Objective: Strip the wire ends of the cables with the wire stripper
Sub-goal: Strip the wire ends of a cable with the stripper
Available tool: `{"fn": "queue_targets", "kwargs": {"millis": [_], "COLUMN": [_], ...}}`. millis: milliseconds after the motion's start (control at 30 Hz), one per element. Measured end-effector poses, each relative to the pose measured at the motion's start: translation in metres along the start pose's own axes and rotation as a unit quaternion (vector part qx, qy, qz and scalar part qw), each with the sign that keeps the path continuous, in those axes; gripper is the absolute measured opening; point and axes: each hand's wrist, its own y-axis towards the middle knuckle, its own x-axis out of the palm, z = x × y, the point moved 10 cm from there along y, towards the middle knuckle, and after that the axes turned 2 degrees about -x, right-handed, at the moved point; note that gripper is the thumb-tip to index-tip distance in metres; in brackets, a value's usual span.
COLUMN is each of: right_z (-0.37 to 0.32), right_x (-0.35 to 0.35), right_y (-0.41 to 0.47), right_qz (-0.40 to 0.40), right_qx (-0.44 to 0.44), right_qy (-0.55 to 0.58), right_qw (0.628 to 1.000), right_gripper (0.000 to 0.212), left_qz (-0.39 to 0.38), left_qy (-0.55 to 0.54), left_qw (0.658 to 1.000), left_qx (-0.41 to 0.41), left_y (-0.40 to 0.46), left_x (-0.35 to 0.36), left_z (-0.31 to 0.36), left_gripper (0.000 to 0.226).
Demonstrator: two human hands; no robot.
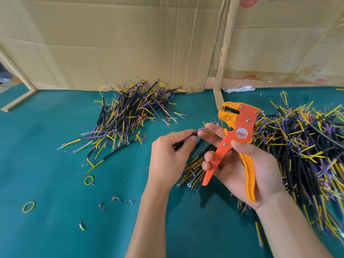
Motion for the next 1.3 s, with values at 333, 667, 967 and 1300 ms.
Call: {"fn": "queue_targets", "kwargs": {"millis": [333, 667, 967, 1300], "right_z": [0.003, 0.002, 0.0, 0.008], "right_x": [-0.007, -0.01, -0.016, -0.015], "right_y": [-0.001, -0.001, -0.001, 0.001], "right_qz": [0.033, 0.05, 0.08, 0.1], "right_qx": [0.006, -0.001, -0.003, 0.017], "right_qy": [-0.043, -0.052, -0.067, -0.103], "right_qw": [0.999, 0.997, 0.995, 0.989], "right_gripper": [0.059, 0.062, 0.052, 0.039], "left_qz": [-0.005, 0.058, 0.036, 0.034], "left_qy": [-0.055, 0.022, 0.047, 0.07], "left_qw": [0.998, 0.998, 0.998, 0.997], "left_qx": [-0.005, -0.012, 0.009, 0.009], "left_y": [0.001, 0.001, 0.0, 0.0], "left_x": [0.002, -0.007, -0.005, -0.003], "left_z": [0.003, -0.004, 0.003, 0.001], "left_gripper": [0.018, 0.015, 0.014, 0.02]}}
